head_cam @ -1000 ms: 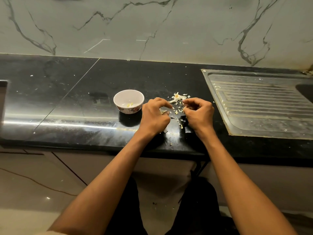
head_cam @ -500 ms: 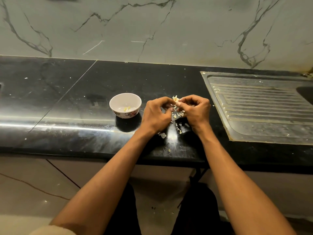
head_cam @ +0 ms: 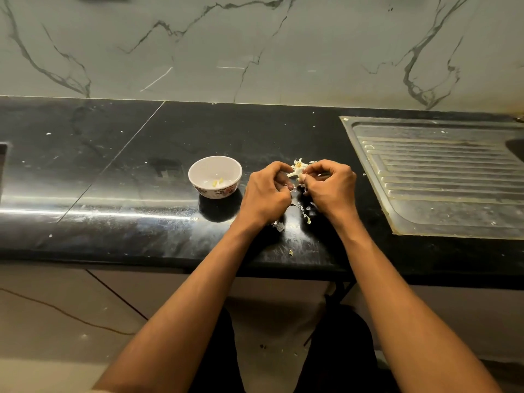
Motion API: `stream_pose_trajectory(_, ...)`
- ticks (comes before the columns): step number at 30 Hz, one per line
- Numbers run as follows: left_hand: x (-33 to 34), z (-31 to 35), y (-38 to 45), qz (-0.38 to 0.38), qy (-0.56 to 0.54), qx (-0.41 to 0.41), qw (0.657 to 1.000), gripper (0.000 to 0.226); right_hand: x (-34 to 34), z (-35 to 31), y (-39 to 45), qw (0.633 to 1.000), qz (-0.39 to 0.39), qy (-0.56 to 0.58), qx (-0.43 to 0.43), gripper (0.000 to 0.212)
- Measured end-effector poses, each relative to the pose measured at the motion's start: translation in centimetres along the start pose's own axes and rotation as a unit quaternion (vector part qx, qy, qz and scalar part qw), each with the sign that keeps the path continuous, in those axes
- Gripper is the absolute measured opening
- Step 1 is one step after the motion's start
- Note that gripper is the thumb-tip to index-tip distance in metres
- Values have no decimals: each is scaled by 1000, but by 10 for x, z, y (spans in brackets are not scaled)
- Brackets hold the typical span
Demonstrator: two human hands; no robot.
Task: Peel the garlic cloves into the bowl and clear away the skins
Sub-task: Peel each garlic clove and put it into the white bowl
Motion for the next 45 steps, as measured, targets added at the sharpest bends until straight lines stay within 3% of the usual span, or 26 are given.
stream_pose_trajectory(7, -4, 1, 2, 41, 9, 43, 998, 31, -11, -2, -4, 992, 76, 99, 0, 11)
stream_pose_trajectory(16, 1, -16, 8, 26, 2, -50, 998, 20, -4, -3, -3, 997, 18, 80, -17, 18)
stream_pose_trajectory(22, -3, -11, 5, 37, -23, -15, 999, 19, 1, -4, -2, 996, -14, 83, -28, 21)
stream_pose_trajectory(29, -5, -8, 3, 67, -43, 22, 997, 11, 12, -7, -6, 983, -42, 174, -29, 17)
stream_pose_trajectory(34, -5, -9, 3, 75, -53, 30, 995, 9, 13, -6, -5, 974, -67, 215, -18, 3)
stream_pose_trajectory(39, -5, -10, 4, 59, -54, 39, 996, 11, 10, -7, -7, 980, -60, 187, -33, 4)
stream_pose_trajectory(45, -2, -13, 6, 49, -34, 13, 998, 15, 8, -14, -10, 994, 3, 45, -102, 8)
Point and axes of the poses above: each hand's wrist, its own y-axis towards the middle knuckle, its own x-axis out of the palm, z = x × y, the point moved 6 cm from there along y, towards the middle knuckle, and after that the axes turned 8 degrees about -z, right-handed, at the moved point
